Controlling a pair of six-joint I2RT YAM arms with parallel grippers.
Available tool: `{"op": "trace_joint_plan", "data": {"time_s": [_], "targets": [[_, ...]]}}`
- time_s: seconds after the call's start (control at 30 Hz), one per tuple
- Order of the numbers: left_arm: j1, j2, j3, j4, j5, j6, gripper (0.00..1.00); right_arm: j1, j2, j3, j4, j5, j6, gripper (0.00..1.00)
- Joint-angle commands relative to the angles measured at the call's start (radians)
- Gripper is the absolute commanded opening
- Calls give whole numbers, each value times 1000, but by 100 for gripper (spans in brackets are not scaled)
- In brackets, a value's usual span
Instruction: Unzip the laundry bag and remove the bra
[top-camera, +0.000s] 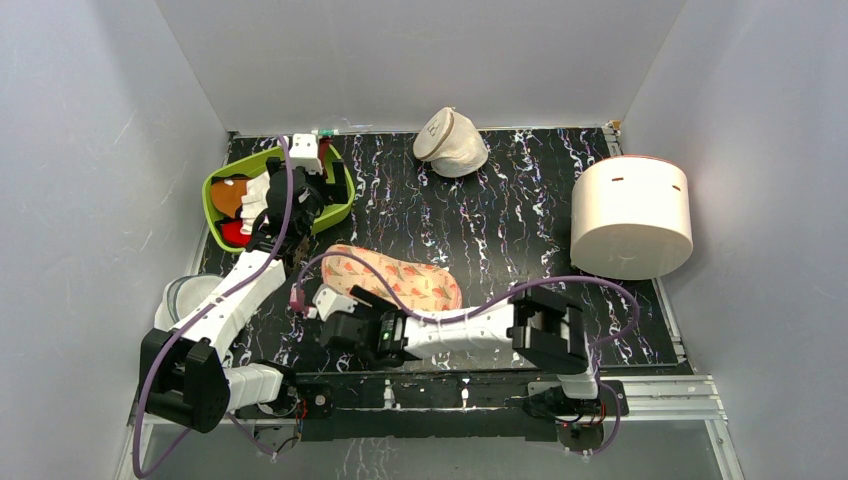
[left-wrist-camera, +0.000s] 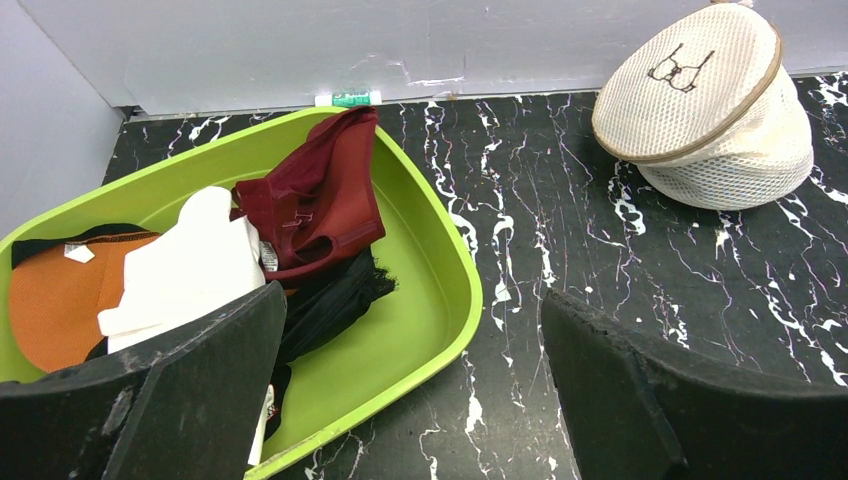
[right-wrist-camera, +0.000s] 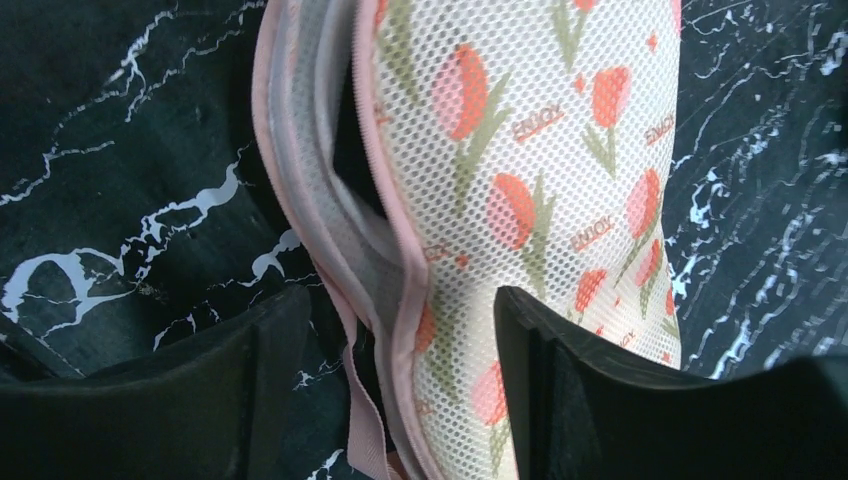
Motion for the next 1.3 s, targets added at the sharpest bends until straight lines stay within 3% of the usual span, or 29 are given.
{"op": "trace_joint_plan", "data": {"time_s": [0.0, 0.17, 0.4, 0.63, 0.83, 1.03, 1.13, 1.27], "targets": [[5, -1, 3, 25, -9, 8, 98, 19, 50, 66, -57, 187, -18, 57], [5, -2, 1, 24, 0, 5, 98, 20, 67, 52, -28, 197, -33, 46], [5, 1, 2, 22, 5, 1, 98, 20, 96, 41, -11, 211, -21, 51], [5, -1, 4, 21, 8, -2, 98, 7, 102, 22, 14, 227, -1, 40], [5, -3, 2, 21, 18, -10, 98, -16, 24, 6, 13, 140, 39, 9], [5, -2, 2, 20, 30, -18, 98, -50, -87, -18, -28, 48, 91, 0], [5, -4, 3, 19, 30, -19, 98, -104, -156, -48, -27, -23, 131, 0], [5, -3, 1, 19, 33, -23, 98, -257, -292, -135, 46, -312, 207, 0]]}}
